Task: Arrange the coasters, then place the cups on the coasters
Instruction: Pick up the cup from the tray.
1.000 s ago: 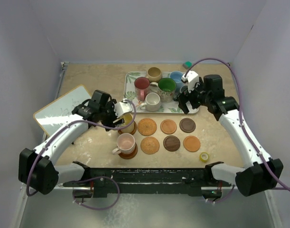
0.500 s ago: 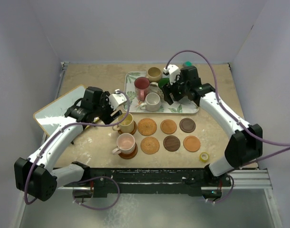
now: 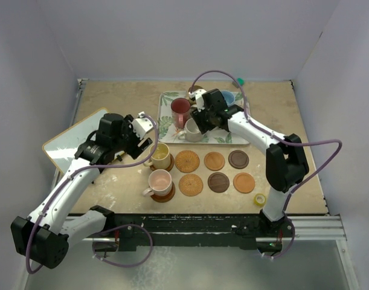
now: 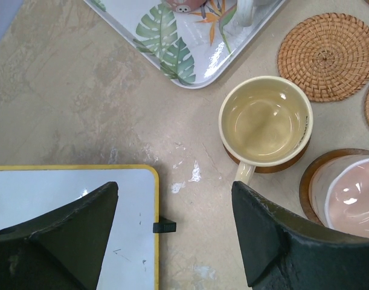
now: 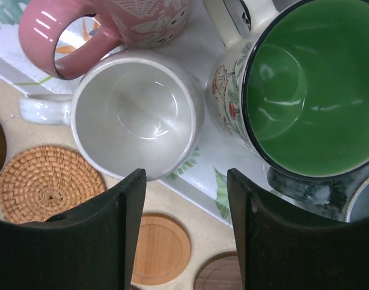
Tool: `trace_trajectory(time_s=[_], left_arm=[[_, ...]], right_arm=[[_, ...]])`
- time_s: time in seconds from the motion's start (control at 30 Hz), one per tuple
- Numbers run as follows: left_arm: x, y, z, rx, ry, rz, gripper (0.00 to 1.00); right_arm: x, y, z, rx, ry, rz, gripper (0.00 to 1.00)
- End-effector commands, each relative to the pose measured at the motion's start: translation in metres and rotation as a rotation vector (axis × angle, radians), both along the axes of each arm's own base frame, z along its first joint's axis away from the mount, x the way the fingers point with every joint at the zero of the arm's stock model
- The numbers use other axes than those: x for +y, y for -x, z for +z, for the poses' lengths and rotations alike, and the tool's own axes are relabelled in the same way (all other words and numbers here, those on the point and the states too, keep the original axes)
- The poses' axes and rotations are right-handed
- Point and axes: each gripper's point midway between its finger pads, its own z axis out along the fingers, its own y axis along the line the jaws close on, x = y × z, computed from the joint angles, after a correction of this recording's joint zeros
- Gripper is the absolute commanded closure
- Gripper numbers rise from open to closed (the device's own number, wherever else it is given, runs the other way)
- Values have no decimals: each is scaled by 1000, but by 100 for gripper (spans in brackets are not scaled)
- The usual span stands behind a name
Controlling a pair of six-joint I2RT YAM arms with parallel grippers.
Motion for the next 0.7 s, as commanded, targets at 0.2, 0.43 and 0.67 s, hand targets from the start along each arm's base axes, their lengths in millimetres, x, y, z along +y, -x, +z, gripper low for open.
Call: trace_trajectory(time_s=[0.2, 0.43, 0.67], left_arm=[[1, 0, 19, -63, 49, 22, 27], [0, 0, 19, -64, 44, 13, 27], [1, 0, 17, -58, 34, 10, 27]], right_arm=[[13, -28, 18, -80, -5, -75, 47], [16, -36, 9, -58, 13, -84, 53], [19, -38, -3, -33, 28, -86, 59]])
